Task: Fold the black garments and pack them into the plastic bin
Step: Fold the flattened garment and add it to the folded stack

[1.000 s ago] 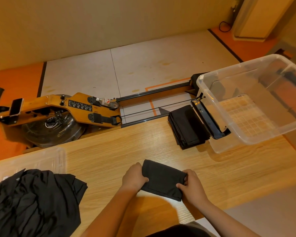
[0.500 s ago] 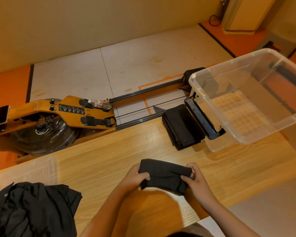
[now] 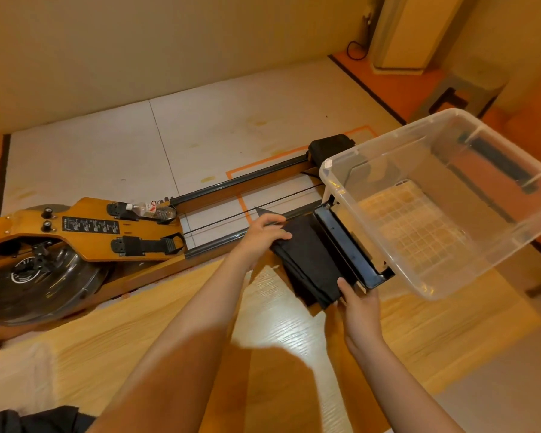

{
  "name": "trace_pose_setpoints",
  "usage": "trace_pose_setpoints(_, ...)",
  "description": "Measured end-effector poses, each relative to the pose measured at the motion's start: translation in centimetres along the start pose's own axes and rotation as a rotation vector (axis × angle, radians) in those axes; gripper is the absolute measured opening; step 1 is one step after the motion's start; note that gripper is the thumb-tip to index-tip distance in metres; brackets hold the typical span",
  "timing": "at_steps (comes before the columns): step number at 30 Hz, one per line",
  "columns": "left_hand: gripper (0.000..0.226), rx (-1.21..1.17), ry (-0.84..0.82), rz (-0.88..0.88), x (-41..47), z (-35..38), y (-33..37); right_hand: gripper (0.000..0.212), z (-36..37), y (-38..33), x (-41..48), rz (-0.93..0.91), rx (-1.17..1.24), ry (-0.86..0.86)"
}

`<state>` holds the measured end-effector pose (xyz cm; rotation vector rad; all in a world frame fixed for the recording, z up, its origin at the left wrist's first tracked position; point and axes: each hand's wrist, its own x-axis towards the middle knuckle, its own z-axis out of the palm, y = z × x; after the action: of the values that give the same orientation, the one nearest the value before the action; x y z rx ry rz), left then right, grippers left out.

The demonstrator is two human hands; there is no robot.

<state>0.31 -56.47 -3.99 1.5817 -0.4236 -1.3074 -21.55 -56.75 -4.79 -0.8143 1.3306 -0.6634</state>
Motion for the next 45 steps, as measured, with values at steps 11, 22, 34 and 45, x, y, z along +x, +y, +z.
trace_pose_setpoints(11, 0.032, 0.226, 0.073, 0.107, 2.6, 1.1, 0.7, 0.013, -0.4, 0.2, 0.4, 0.114, 0.022, 0.087)
trace_pose_setpoints(22, 0.029, 0.256, 0.095, 0.128, 4.4, 1.6, 0.1, 0.02, 1.6, 0.4, 0.4, 0.147, 0.098, 0.071)
trace_pose_setpoints(34, 0.043, 0.942, 0.357, 0.632, 0.5, 1.8, -2.6, 0.011, -1.2, 1.2, -1.6, -0.437, -0.607, 0.048)
trace_pose_setpoints(45, 0.061, 1.534, 0.016, 0.719, 1.2, 4.3, -7.1, 0.074, 0.1, 3.4, 2.0, -0.735, -1.433, -0.261)
